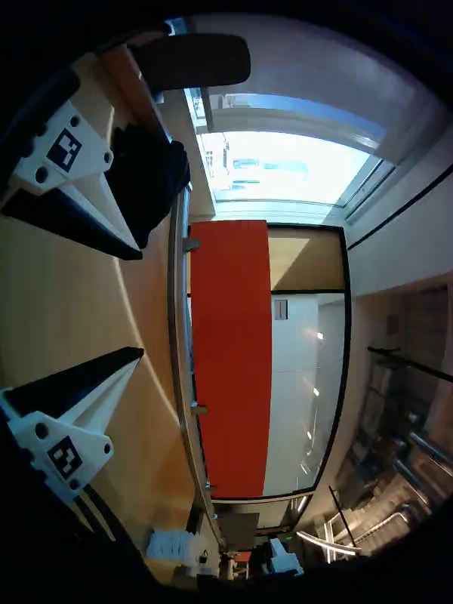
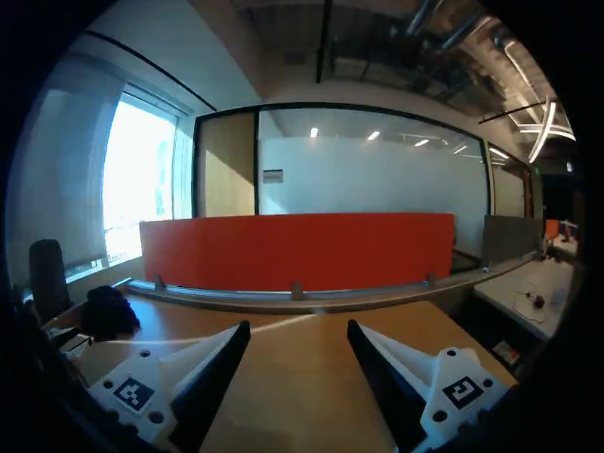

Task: Fold towel

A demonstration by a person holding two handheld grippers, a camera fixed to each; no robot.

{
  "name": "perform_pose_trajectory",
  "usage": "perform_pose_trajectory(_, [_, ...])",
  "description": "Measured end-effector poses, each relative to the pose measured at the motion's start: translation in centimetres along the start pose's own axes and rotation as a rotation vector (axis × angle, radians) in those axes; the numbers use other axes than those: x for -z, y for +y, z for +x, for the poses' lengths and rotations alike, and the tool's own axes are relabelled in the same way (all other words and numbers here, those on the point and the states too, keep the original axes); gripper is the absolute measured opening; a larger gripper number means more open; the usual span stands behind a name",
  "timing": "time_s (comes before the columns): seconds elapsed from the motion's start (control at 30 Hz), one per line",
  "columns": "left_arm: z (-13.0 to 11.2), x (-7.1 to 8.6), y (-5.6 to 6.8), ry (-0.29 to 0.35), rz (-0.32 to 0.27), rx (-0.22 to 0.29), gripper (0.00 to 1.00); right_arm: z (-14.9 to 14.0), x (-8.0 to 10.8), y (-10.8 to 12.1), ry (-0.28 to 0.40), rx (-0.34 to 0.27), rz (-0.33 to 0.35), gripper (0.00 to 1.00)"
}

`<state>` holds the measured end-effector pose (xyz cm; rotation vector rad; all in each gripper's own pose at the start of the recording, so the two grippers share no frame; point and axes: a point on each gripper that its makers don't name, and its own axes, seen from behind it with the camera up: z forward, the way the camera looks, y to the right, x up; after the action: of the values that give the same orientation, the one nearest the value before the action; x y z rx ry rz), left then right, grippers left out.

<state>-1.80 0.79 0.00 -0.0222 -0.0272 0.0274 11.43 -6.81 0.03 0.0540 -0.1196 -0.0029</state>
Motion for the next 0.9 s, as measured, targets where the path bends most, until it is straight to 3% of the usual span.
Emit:
perform_pose_trajectory(0.37, [-2.6, -0.3, -0.1, 0.012, 0.008, 0.015, 0.85, -1.4, -0.7, -0.4, 0.000, 0.009, 0.005, 1.00])
perform_pose_trajectory(0.9, [-3.3, -0.1, -0.3, 0.027, 0.018, 0.019, 0.85, -2.6, -1.6, -0.4, -0.013, 0.032, 0.010, 1.00])
